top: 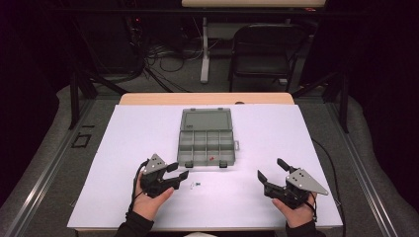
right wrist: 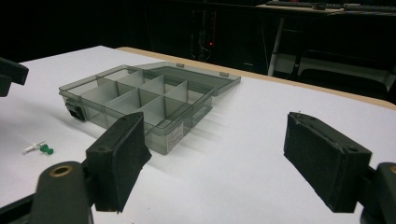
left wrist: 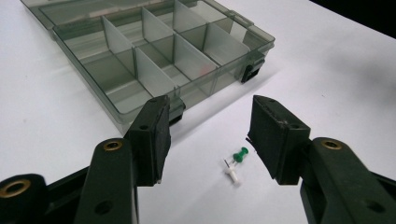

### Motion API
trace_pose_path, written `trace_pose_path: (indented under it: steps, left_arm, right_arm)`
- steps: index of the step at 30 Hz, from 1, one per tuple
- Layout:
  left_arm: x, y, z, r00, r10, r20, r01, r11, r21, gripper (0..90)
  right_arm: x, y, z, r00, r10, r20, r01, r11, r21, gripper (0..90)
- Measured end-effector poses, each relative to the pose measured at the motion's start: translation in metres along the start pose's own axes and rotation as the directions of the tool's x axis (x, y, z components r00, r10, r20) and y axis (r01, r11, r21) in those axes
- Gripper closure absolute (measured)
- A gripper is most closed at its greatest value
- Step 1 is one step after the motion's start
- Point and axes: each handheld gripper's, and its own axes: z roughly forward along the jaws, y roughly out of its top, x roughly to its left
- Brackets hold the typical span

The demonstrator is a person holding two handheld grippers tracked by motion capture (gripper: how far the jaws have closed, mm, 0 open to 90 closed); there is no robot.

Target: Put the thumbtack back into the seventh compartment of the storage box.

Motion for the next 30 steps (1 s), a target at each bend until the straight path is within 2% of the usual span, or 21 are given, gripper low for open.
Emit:
trace_pose_path:
  steps: [12, 25, 30]
  left_arm:
    - [-0.003, -0.011, 0.005, 0.9996, -0.023, 0.018, 0.022, 0.9990, 0.038, 56.4]
    - [-0.008, -0.016, 0.013, 0.9994, -0.024, 0.024, 0.022, 0.9974, 0.069, 63.2]
    - [-0.010, -0.018, 0.015, 0.9987, -0.043, 0.027, 0.041, 0.9959, 0.081, 66.8]
  right_arm:
    - [0.001, 0.000, 0.000, 1.0000, -0.001, 0.001, 0.001, 1.000, -0.001, 20.5]
    - [0.000, 0.000, 0.000, 1.0000, -0.001, 0.000, 0.001, 1.000, -0.004, 20.5]
    - [0.000, 0.000, 0.000, 1.0000, -0.002, -0.001, 0.002, 1.000, -0.003, 20.5]
